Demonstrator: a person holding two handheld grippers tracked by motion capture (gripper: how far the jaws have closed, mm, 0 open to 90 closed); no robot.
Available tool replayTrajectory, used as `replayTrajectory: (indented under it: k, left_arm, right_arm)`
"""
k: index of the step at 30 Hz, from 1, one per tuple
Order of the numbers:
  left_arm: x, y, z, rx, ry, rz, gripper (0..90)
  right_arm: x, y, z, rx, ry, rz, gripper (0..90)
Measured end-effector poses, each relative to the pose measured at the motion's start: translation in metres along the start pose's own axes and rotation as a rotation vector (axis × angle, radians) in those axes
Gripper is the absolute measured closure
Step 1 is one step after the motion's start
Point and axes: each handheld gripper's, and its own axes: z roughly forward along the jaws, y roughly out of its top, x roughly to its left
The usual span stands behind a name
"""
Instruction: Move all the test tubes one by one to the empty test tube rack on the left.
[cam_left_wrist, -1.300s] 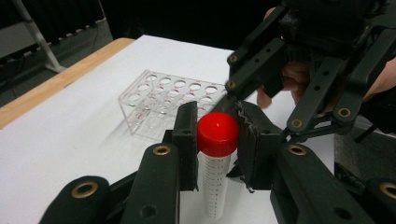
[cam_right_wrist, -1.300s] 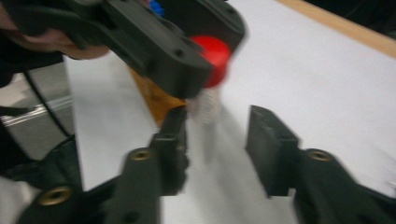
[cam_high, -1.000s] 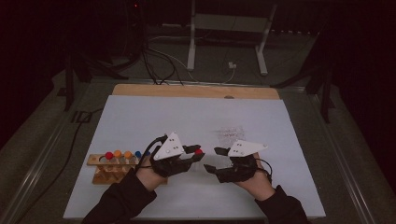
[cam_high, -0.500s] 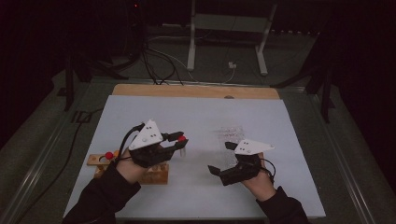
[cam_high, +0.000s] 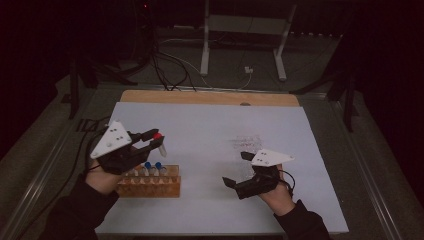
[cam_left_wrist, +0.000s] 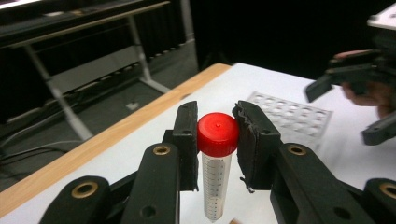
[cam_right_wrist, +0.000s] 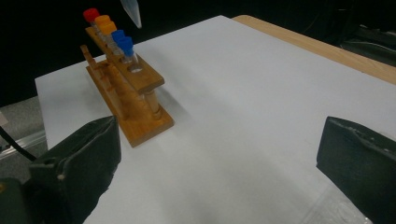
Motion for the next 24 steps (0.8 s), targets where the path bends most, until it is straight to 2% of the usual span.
replayTrajectory:
  k: [8, 16, 24]
  left_arm:
    - [0.02, -0.012, -0.034, 0.002, 0.104, -0.033, 72.0]
    - [0.033, -0.025, -0.063, -0.003, 0.186, -0.06, 72.0]
    - [0.044, -0.04, -0.086, 0.023, 0.256, -0.088, 72.0]
  right_arm:
    - [0.002, 0.001, 0.0, -0.001, 0.008, -0.007, 0.0]
    - [0.001, 0.0, 0.002, 0.003, 0.014, -0.007, 0.0]
    - [0.001, 0.0, 0.002, 0.005, 0.015, -0.005, 0.0]
